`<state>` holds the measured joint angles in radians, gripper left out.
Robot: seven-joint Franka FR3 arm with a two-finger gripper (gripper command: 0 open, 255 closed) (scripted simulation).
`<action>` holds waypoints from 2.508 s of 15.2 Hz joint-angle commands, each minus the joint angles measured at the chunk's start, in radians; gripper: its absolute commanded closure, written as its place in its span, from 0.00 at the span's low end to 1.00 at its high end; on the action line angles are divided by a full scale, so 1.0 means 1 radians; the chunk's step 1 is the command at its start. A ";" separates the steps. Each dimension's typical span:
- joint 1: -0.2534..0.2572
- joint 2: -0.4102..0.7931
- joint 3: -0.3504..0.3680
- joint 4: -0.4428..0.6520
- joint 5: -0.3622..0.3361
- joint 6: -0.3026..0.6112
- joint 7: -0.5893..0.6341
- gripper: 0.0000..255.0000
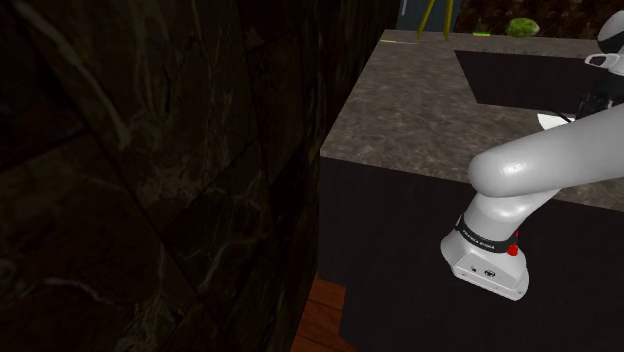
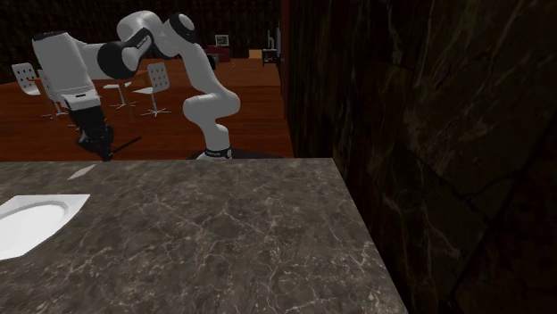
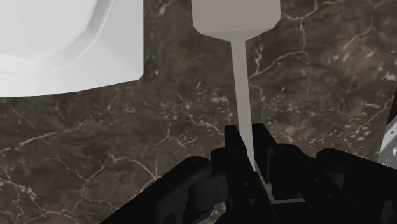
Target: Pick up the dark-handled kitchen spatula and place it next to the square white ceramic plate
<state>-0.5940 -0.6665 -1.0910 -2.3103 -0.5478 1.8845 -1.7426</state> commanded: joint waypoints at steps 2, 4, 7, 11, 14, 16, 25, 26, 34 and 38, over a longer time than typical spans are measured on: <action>0.022 0.019 -0.087 0.064 -0.013 -0.006 -0.080 1.00; 0.043 0.031 -0.145 0.111 -0.018 -0.012 -0.129 1.00; 0.090 0.044 -0.242 0.189 -0.026 -0.024 -0.201 1.00; 0.183 0.047 -0.385 0.308 -0.039 -0.048 -0.289 1.00; 0.267 0.030 -0.494 0.412 -0.057 -0.076 -0.346 1.00; 0.327 0.009 -0.563 0.488 -0.074 -0.100 -0.381 1.00; 0.505 -0.101 -0.745 0.728 -0.150 -0.162 -0.476 1.00; 0.505 -0.106 -0.750 0.720 -0.155 -0.152 -0.473 1.00; 0.509 -0.143 -0.788 0.662 -0.195 -0.076 -0.452 1.00; 0.515 -0.165 -0.813 0.638 -0.220 -0.037 -0.440 1.00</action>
<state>-0.0823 -0.8244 -1.8968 -1.6668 -0.7603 1.8360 -2.1869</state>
